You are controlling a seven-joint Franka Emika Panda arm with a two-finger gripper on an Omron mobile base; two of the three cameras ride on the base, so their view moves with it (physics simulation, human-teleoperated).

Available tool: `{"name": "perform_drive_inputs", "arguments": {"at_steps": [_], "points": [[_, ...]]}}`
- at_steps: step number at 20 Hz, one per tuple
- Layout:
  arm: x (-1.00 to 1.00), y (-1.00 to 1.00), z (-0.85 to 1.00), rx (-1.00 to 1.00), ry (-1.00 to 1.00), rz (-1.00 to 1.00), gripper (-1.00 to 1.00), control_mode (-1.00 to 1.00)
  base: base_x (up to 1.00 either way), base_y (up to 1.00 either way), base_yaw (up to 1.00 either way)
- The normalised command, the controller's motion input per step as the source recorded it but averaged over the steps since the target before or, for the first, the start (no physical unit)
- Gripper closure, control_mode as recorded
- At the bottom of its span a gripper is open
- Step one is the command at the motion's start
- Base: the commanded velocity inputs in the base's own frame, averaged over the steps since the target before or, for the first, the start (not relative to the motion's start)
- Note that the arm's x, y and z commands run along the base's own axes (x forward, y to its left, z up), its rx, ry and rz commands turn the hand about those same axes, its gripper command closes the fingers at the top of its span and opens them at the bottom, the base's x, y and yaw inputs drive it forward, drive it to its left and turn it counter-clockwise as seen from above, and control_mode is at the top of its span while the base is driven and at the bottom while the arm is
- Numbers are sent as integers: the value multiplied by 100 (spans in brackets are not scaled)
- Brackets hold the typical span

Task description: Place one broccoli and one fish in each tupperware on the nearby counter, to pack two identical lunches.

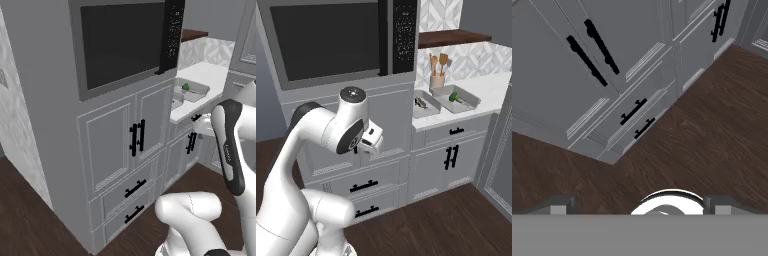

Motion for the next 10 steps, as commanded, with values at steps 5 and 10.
{"name": "perform_drive_inputs", "arguments": {"at_steps": [5, 10], "points": [[0, 0, 0, 0, 0, 0, -100, 100, -53, -12, -80], [0, 0, 0, 0, 0, 0, -100, 100, -32, -70, -68]]}}
